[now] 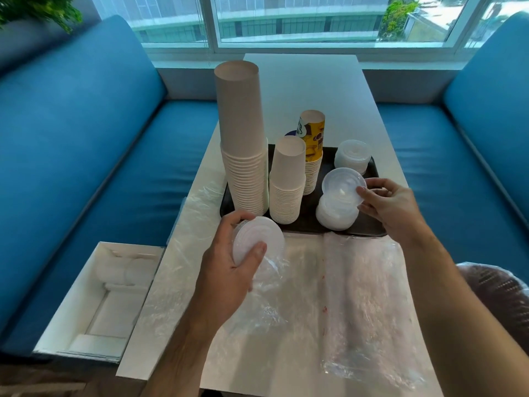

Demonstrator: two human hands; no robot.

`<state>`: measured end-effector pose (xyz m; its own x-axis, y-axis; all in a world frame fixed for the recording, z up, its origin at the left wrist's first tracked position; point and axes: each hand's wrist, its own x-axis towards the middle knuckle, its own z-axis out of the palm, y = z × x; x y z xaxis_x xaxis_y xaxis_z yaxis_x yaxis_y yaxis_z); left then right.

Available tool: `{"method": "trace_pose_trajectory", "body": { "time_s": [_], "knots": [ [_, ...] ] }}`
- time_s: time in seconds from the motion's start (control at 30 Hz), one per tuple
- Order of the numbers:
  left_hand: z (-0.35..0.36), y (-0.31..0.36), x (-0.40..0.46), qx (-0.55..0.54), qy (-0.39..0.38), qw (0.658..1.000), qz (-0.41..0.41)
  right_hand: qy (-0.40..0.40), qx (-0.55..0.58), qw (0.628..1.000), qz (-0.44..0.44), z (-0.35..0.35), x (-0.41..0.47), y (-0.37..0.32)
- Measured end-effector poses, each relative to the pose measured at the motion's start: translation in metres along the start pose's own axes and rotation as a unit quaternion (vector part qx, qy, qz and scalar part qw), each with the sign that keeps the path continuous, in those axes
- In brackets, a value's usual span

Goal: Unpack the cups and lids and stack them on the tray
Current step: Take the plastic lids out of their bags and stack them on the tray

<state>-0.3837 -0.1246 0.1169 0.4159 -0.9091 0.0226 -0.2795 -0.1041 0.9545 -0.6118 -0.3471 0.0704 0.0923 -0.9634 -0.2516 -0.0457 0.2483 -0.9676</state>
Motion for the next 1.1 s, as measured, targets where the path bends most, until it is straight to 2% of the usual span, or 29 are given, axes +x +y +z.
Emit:
{"method": "trace_pose_trajectory", "body": {
  "time_s": [0.17, 0.3, 0.4, 0.47, 0.53, 0.6, 0.73, 0.97, 1.1],
  "knots": [
    [0.000, 0.000, -0.001, 0.009, -0.001, 1.000, -0.001, 0.031, -0.145, 0.989, 0.021, -0.005, 0.028, 0.014],
    [-0.001, 0.000, -0.003, 0.009, 0.001, 1.000, 0.000, 0.036, -0.273, 0.961, 0.003, 0.001, 0.028, 0.014],
    [-0.002, 0.000, -0.004, 0.008, 0.003, 1.000, 0.001, 0.042, -0.408, 0.911, -0.033, 0.004, 0.026, 0.008],
    [-0.002, 0.000, -0.004, 0.008, 0.006, 1.000, 0.005, 0.039, -0.471, 0.875, -0.101, 0.009, 0.025, 0.005],
    [-0.002, 0.001, -0.004, 0.005, 0.004, 1.000, 0.005, 0.000, -0.501, 0.850, -0.159, 0.017, 0.025, 0.008],
    [-0.001, 0.002, -0.004, 0.009, 0.002, 1.000, 0.005, -0.042, -0.527, 0.833, -0.164, 0.024, 0.023, 0.013],
    [-0.002, 0.002, -0.003, 0.005, 0.001, 1.000, 0.007, -0.046, -0.520, 0.844, -0.128, 0.023, 0.022, 0.023],
    [-0.001, 0.001, -0.003, 0.012, 0.005, 1.000, 0.004, -0.021, -0.485, 0.867, -0.111, 0.017, 0.020, 0.032],
    [0.002, 0.004, 0.000, 0.021, 0.003, 1.000, 0.008, -0.022, -0.481, 0.868, -0.120, 0.015, 0.018, 0.031]
  ]
}}
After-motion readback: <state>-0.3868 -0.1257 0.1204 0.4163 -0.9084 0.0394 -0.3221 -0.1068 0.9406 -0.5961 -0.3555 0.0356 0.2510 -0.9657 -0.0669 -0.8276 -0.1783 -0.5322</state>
